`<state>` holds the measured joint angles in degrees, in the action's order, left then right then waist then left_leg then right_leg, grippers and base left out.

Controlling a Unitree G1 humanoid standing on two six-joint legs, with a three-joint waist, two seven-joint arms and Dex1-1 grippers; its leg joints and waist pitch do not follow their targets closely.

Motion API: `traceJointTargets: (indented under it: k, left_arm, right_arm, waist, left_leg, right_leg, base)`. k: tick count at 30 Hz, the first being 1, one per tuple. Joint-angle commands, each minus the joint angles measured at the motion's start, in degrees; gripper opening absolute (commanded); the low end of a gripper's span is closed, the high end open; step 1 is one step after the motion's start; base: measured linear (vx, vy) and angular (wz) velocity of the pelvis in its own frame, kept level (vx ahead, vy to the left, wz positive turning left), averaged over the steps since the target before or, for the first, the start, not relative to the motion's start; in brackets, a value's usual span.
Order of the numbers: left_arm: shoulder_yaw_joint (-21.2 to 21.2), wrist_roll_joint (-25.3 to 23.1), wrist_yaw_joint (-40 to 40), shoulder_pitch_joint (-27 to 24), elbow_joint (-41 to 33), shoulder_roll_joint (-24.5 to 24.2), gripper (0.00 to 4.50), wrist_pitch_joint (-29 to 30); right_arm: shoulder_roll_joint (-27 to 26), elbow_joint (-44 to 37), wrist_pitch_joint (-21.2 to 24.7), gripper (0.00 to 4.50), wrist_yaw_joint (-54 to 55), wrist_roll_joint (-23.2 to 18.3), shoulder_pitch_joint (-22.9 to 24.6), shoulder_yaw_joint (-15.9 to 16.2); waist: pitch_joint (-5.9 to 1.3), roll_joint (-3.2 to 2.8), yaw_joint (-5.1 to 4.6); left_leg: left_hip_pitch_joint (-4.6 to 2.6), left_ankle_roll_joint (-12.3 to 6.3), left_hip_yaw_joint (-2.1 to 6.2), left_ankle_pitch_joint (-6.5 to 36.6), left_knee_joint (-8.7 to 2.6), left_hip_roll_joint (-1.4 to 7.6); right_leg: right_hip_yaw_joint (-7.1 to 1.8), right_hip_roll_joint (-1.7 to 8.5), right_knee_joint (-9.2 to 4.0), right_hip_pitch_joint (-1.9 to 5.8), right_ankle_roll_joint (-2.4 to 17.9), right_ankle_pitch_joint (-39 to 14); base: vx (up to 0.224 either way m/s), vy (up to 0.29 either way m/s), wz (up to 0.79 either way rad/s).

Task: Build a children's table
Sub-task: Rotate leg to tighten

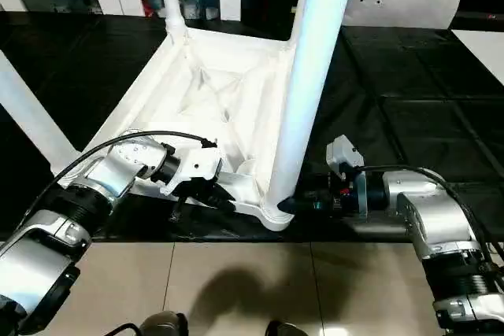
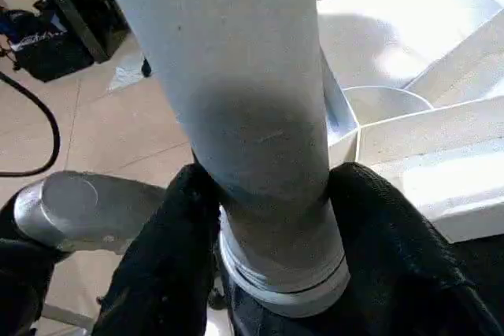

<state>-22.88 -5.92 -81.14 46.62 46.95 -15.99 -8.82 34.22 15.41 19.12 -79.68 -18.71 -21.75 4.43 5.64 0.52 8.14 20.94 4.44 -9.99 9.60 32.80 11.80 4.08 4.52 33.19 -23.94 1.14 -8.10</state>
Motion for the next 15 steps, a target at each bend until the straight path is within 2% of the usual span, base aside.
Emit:
traceJointTargets:
  k: [1, 2, 3, 4, 5, 6, 7, 8, 9, 10, 11, 12, 14, 15]
  left_arm:
    - [-0.23, -0.15, 4.62, -0.74, -0.84, 3.52, 0.0, 5.19]
    - [0.03, -0.03, 5.17, -0.7, -0.85, 3.77, 0.0, 5.84]
    - [1.22, 0.36, 8.19, -0.43, -0.92, 5.01, 0.0, 9.58]
    - [1.22, 0.36, 8.19, -0.43, -0.92, 5.01, 0.0, 9.58]
    - [1.82, 0.23, 11.02, -0.2, -0.98, 6.14, 0.0, 12.22]
    - [1.82, 0.23, 11.02, -0.2, -0.98, 6.14, 0.0, 12.22]
    - [3.05, 0.57, 14.86, 0.33, -0.62, 8.12, 0.0, 15.5]
    - [3.88, 0.88, 17.26, 0.72, -0.26, 9.43, 0.0, 17.38]
    - [3.88, 0.88, 17.26, 0.72, -0.26, 9.43, 0.0, 17.38]
    - [5.1, 0.99, 21.19, 1.46, 0.6, 11.28, 0.0, 19.48]
    - [5.95, 1.06, 24.07, 1.97, 1.3, 12.57, 0.0, 20.49]
    - [6.81, 1.24, 26.8, 2.43, 1.94, 13.81, 0.0, 21.45]
    - [7.86, 1.38, 30.35, 3.0, 2.63, 15.66, 0.0, 22.49]
    - [8.2, 1.39, 31.52, 3.0, 2.46, 16.58, 0.0, 22.76]
  right_arm:
    - [-3.06, -4.22, 3.17, 1.93, 3.42, -3.33, 1.42, -0.2]
    - [-3.35, -4.5, 3.43, 1.93, 4.1, -3.36, 1.54, -0.34]
    - [-5.19, -5.44, 4.69, 1.93, 8.55, -2.57, 1.7, -0.69]
    - [-5.19, -5.44, 4.69, 1.93, 8.55, -2.57, 1.7, -0.69]
    - [-7.68, -4.91, 5.14, 1.92, 14.94, -0.13, 1.1, -0.97]
    - [-7.68, -4.91, 5.14, 1.92, 14.94, -0.13, 1.1, -0.97]
    - [-11.51, -3.44, 6.3, 1.86, 23.73, 2.09, -0.4, -2.34]
    - [-13.83, -2.61, 6.87, 1.81, 28.6, 2.97, -1.32, -3.3]
    - [-13.83, -2.61, 6.87, 1.75, 28.6, 2.97, -1.32, -3.3]
    - [-16.69, -1.39, 7.63, 1.68, 34.96, 4.12, -2.52, -4.71]
    - [-18.27, -0.86, 8.15, 1.6, 39.06, 5.2, -3.1, -5.39]
    - [-19.86, -0.45, 8.62, 1.54, 42.96, 6.05, -3.62, -6.16]
    - [-22.56, -0.03, 9.05, 1.39, 48.92, 6.83, -4.42, -7.59]
    - [-23.88, 0.09, 8.38, 1.39, 51.71, 7.32, -4.64, -8.14]
  waist:
    - [-4.76, 0.36, -0.18]
    - [-4.71, 0.46, -0.26]
    - [-4.54, 0.54, -0.29]
    - [-4.38, 0.56, -0.52]
    - [-4.27, 0.67, -0.92]
    - [-4.13, 0.67, -1.18]
    - [-3.77, 0.69, -1.92]
    - [-3.78, 0.69, -2.28]
    - [-3.66, 0.75, -3.18]
    - [-3.56, 0.83, -3.85]
    - [-3.57, 0.79, -4.17]
    - [-3.62, 0.71, -4.75]
    - [-3.9, 0.63, -5.2]
    - [-3.95, 0.43, -5.48]
  left_leg:
    - [-0.58, -5.13, -0.22, 9.36, -3.08, 1.48]
    - [-0.53, -5.06, -0.3, 9.54, -3.11, 1.45]
    - [-0.68, -4.63, -0.27, 10.74, -3.18, 1.37]
    - [-0.5, -4.18, -0.22, 11.2, -3.31, 1.28]
    - [-0.5, -2.82, 0.05, 12.92, -3.54, 1.01]
    - [-0.4, -2.47, 0.15, 13.57, -3.69, 0.91]
    - [-0.38, -1.7, 0.29, 14.98, -3.79, 0.61]
    - [-0.45, -1.44, 0.33, 15.19, -3.76, 0.49]
    - [-0.17, -0.74, 0.52, 15.73, -3.73, 0.25]
    - [0.13, -0.47, 0.71, 16.03, -3.75, -0.04]
    - [0.17, -0.46, 0.76, 16.05, -3.72, -0.17]
    - [-0.19, -0.31, 0.76, 16.4, -3.49, -0.3]
    - [-0.01, -1.36, 0.74, 15.22, -3.53, -0.37]
    - [0.04, -2.07, 0.73, 14.98, -3.76, -0.08]
  right_leg:
    - [-2.24, 3.46, -3.11, 3.56, 13.79, -13.55]
    - [-2.28, 3.39, -3.24, 3.62, 13.6, -13.91]
    - [-2.21, 3.49, -3.51, 3.49, 13.26, -16.44]
    - [-2.13, 3.38, -3.55, 3.6, 12.77, -17.96]
    - [-1.91, 3.61, -4.24, 3.59, 10.09, -24.65]
    - [-1.81, 3.61, -4.51, 3.53, 9.2, -26.77]
    - [-1.62, 3.58, -5.16, 3.39, 7.16, -31.44]
    - [-1.55, 3.58, -5.33, 3.31, 6.55, -32.77]
    - [-1.26, 3.51, -5.56, 3.25, 5.46, -35.04]
    - [-0.89, 3.48, -6.04, 3.53, 3.57, -37.6]
    - [-0.77, 3.42, -6.23, 3.44, 3.09, -38.19]
    - [-0.63, 3.35, -6.63, 3.02, 2.59, -38.9]
    - [-0.67, 3.19, -6.58, 3.23, 3.15, -35.71]
    - [-0.67, 3.15, -6.56, 3.11, 3.96, -33.26]
  base:
    - [0.0, 0.0, 0.0]
    - [0.0, 0.0, 0.0]
    - [0.0, 0.0, 0.0]
    - [0.0, 0.0, 0.0]
    - [-0.051, 0.004, -0.08]
    - [-0.051, 0.004, -0.08]
    - [-0.054, 0.007, -0.08]
    - [0.0, 0.0, 0.0]
    - [0.0, 0.0, 0.0]
    - [0.0, 0.0, 0.0]
    - [0.0, 0.0, 0.0]
    - [0.0, 0.0, 0.0]
    - [0.0, 0.0, 0.0]
    - [0.0, 0.0, 0.0]
